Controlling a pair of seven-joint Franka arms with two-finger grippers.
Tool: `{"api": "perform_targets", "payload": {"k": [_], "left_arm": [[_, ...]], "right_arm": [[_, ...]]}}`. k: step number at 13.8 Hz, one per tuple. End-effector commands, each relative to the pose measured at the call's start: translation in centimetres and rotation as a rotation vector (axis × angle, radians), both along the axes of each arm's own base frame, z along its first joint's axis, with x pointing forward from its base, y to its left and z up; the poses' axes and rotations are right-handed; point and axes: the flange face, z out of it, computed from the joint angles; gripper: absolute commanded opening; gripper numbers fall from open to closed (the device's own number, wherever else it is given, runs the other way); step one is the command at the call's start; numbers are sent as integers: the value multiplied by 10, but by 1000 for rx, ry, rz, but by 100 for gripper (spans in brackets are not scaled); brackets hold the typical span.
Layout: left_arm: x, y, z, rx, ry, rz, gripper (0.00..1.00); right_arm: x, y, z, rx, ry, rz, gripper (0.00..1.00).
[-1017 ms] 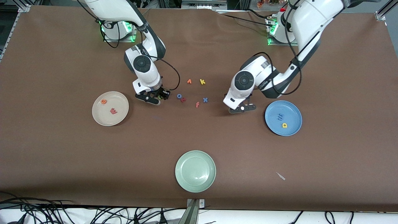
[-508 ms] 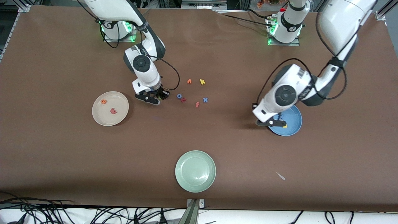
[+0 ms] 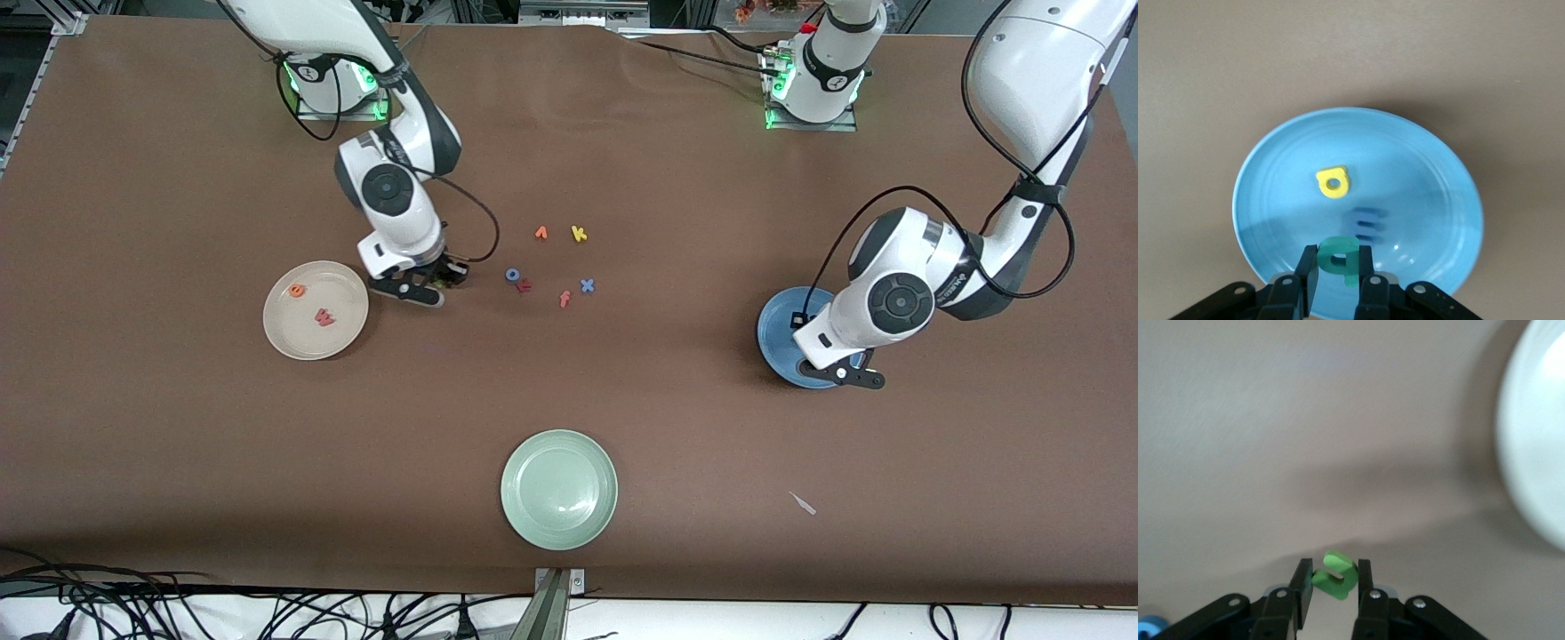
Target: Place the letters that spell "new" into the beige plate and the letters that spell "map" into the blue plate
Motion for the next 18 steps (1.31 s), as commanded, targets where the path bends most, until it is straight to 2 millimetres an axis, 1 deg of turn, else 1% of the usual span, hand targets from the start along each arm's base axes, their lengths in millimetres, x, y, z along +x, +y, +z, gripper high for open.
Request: {"api": "perform_targets", "payload": {"k": [1, 2, 3, 4, 5, 6, 7, 8, 9, 10, 12, 14, 15, 16, 17, 18], "left_arm": [[4, -7, -7, -14, -30, -52, 0], [9, -5, -8, -12, -55, -66, 0], [11, 0, -16, 4, -62, -89, 0], [14, 4, -22, 11, -76, -104, 0], [19, 6, -23, 5, -101, -105, 0], [20, 6, -29, -3, -98, -103, 0], [20, 6, -28, -3, -100, -103, 4], [23, 8, -25, -2, -107, -99, 30], [26, 9, -21, -3, -114, -97, 79], [28, 9, -17, -8, -119, -88, 100], [28, 1, -5, -8, -128, -83, 100], [28, -8, 25, 9, -157, -105, 100], [27, -16, 42, 15, -170, -118, 100], [25, -25, 62, 21, -178, -122, 100], [25, -32, 87, 21, -182, -106, 100], [24, -36, 108, 16, -160, -79, 100]], "right_arm": [[14, -56, 40, -29, 56, 103, 23], [18, -75, 48, -32, 75, 131, 23], [18, -89, 54, -30, 88, 149, 23], [18, -104, 55, -29, 95, 144, 24], [13, -112, 51, -30, 104, 143, 24], [11, -115, 48, -29, 103, 138, 29], [10, -115, 46, -26, 94, 137, 41], [9, -116, 43, -24, 88, 139, 53], [9, -116, 42, -24, 85, 140, 62], [8, -116, 42, -24, 87, 141, 67], [9, -116, 43, -24, 88, 142, 67], [10, -115, 46, -23, 87, 139, 67], [13, -114, 54, -17, 71, 131, 71], [20, -111, 68, -7, 46, 142, 73], [26, -108, 81, -7, 53, 145, 75], [37, -102, 102, -9, 62, 150, 76]]}}
